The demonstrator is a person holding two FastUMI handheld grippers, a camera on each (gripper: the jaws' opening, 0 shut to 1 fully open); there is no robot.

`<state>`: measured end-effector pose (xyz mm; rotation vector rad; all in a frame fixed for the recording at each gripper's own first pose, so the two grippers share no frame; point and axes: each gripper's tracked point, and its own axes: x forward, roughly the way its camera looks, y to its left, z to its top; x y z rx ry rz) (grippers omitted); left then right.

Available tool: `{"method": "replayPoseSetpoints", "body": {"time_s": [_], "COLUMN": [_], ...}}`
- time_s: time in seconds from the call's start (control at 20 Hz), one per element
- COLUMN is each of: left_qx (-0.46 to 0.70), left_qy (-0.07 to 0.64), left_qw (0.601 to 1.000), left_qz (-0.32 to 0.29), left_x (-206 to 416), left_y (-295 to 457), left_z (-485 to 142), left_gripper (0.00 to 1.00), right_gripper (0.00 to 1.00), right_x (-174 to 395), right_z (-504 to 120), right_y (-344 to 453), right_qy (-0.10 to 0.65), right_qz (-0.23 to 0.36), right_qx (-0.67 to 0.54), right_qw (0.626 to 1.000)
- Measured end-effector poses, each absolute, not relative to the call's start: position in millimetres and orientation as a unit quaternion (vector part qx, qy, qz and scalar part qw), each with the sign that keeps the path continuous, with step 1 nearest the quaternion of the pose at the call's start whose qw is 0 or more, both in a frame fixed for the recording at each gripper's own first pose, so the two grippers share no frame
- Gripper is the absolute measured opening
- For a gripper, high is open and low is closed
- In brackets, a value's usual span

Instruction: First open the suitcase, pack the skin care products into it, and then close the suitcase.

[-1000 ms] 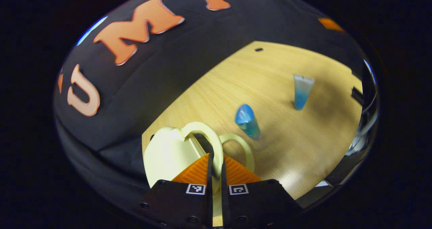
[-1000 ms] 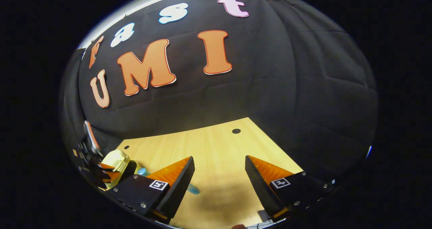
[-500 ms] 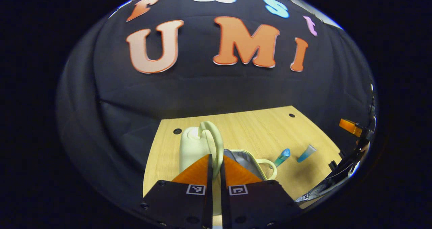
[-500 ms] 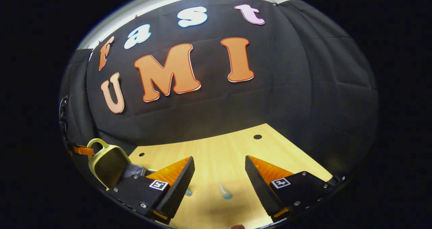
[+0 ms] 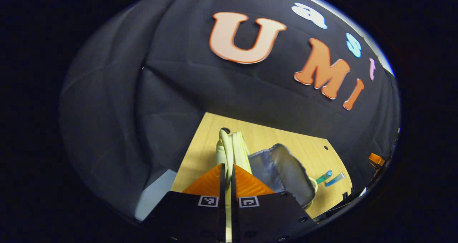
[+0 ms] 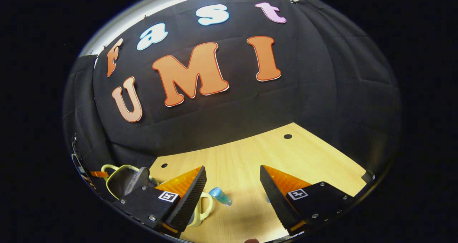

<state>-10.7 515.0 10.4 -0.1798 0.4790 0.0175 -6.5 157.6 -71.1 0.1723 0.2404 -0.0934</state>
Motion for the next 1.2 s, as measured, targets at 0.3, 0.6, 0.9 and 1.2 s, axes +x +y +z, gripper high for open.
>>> {"method": "replayPoseSetpoints", "body": {"time_s": [0.3,0.6,0.9,1.2], "left_qx": [-0.145,-0.114,-0.015,0.03], "left_qy": [0.315,0.379,0.329,0.116], "left_qw": [0.936,0.911,0.929,0.975], "left_qz": [0.057,0.113,0.168,0.188], "left_x": [-9,-11,-10,4], "left_y": [595,623,643,556], "left_z": [-107,-172,-119,47], "left_gripper": [0.07,0.1,1.0,0.97], "right_gripper": [0.95,0.95,0.95,0.95], "right_x": [1,-2,-1,6], "right_z": [-76,-85,-92,-95], "right_y": [176,169,153,141], "right_qy": [0.135,0.15,0.151,0.151], "right_qz": [-0.055,-0.072,-0.078,-0.055], "right_qx": [0.09,0.065,0.065,0.045], "right_qw": [0.985,0.984,0.983,0.986]}}
